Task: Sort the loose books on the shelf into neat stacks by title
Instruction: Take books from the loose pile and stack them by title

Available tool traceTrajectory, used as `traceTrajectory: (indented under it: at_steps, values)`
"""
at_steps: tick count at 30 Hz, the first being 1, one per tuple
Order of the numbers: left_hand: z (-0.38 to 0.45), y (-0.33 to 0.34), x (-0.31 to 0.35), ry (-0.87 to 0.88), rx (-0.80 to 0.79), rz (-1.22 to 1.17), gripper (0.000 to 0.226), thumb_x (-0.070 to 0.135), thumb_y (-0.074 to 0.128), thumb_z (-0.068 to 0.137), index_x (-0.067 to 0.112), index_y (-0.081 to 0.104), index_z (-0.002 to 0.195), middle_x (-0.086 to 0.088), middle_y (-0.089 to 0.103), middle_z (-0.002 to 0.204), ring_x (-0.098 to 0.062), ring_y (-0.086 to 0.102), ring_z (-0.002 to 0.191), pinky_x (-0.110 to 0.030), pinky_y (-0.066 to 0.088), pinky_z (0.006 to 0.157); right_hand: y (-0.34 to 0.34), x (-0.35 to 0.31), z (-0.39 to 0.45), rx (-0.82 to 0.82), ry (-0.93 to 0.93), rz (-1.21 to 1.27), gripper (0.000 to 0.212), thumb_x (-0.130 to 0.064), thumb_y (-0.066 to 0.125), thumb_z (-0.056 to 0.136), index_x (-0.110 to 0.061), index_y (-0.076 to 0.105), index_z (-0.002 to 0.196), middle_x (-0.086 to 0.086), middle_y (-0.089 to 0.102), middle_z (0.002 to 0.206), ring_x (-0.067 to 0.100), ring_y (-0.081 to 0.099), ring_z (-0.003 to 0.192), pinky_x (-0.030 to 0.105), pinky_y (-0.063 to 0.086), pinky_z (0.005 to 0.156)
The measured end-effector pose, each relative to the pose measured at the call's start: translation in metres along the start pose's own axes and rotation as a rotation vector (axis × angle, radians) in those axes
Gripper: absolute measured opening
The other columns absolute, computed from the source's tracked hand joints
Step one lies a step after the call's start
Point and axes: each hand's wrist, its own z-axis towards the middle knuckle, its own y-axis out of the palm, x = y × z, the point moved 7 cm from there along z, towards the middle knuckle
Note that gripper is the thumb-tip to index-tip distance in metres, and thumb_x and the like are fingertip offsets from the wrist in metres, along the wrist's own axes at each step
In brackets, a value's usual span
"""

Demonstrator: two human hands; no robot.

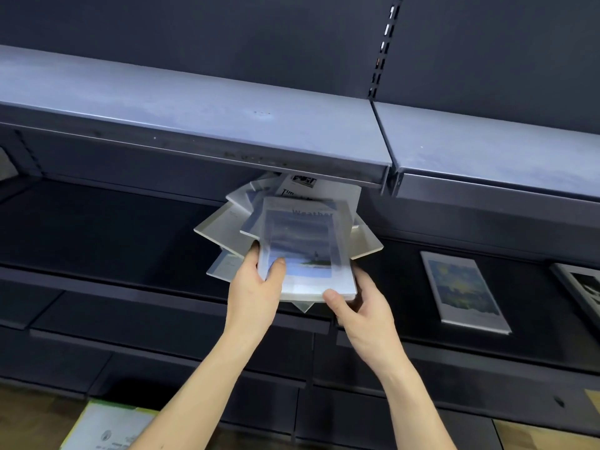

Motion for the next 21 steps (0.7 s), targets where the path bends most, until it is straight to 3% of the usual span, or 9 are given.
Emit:
traceTrajectory:
  at_steps: [5, 8, 11, 13, 16, 21]
  values:
    - [-0.001, -0.007, -0.005, 0.025, -0.006, 0.006, 0.042, 0.04, 0.06, 0.092, 0.034, 0.053, 0.132, 0.024, 0.062, 0.118, 0.0, 0.056, 0.112, -0.019, 0.042, 0.085, 0.002, -0.005, -0.011, 0.05, 0.007, 0.059, 0.047, -0.019, 0.073, 0.089, -0.041, 0.055, 0.126, -0.012, 0.073, 0.093, 0.004, 0.06, 0.064, 0.02, 0.052, 0.062]
    - [0.002, -0.009, -0.005, 0.03, -0.04, 0.019, 0.043, 0.041, 0.06, 0.092, 0.035, 0.051, 0.133, 0.024, 0.061, 0.118, -0.003, 0.055, 0.114, -0.019, 0.041, 0.083, 0.005, -0.006, -0.014, 0.096, 0.011, 0.078, 0.045, -0.018, 0.074, 0.088, -0.04, 0.058, 0.124, -0.007, 0.072, 0.082, 0.008, 0.058, 0.058, 0.021, 0.051, 0.057]
    - [0.001, -0.011, -0.001, 0.067, -0.136, 0.031, 0.064, 0.047, 0.064, 0.088, 0.038, 0.036, 0.145, 0.028, 0.051, 0.133, 0.0, 0.046, 0.125, -0.02, 0.035, 0.092, 0.009, -0.007, -0.019, 0.149, 0.022, 0.092, 0.042, -0.018, 0.073, 0.089, -0.044, 0.058, 0.118, -0.009, 0.066, 0.066, 0.008, 0.057, 0.055, 0.022, 0.052, 0.055]
    - [-0.006, -0.014, 0.002, 0.116, -0.232, 0.017, 0.078, 0.045, 0.071, 0.084, 0.047, 0.024, 0.146, 0.038, 0.042, 0.132, 0.011, 0.037, 0.124, -0.018, 0.032, 0.096, 0.011, -0.009, -0.024, 0.175, 0.013, 0.1, 0.044, -0.021, 0.072, 0.09, -0.045, 0.055, 0.123, -0.011, 0.068, 0.071, 0.007, 0.059, 0.058, 0.021, 0.052, 0.057]
    - [-0.015, -0.02, 0.0, 0.188, -0.312, 0.081, 0.079, 0.038, 0.079, 0.078, 0.061, 0.027, 0.132, 0.038, 0.037, 0.129, 0.025, 0.032, 0.119, -0.006, 0.032, 0.089, 0.016, -0.009, -0.032, 0.182, 0.001, 0.121, 0.055, -0.023, 0.071, 0.091, -0.046, 0.046, 0.133, -0.011, 0.072, 0.093, 0.005, 0.063, 0.068, 0.021, 0.053, 0.064]
    - [-0.021, -0.027, 0.005, 0.298, -0.251, 0.145, 0.078, 0.027, 0.074, 0.085, 0.043, 0.022, 0.141, 0.047, 0.024, 0.122, 0.042, 0.017, 0.106, 0.013, 0.018, 0.082, 0.022, -0.009, -0.038, 0.231, 0.008, 0.079, 0.051, -0.02, 0.069, 0.093, -0.032, 0.053, 0.14, -0.004, 0.072, 0.09, 0.008, 0.06, 0.065, 0.021, 0.053, 0.062]
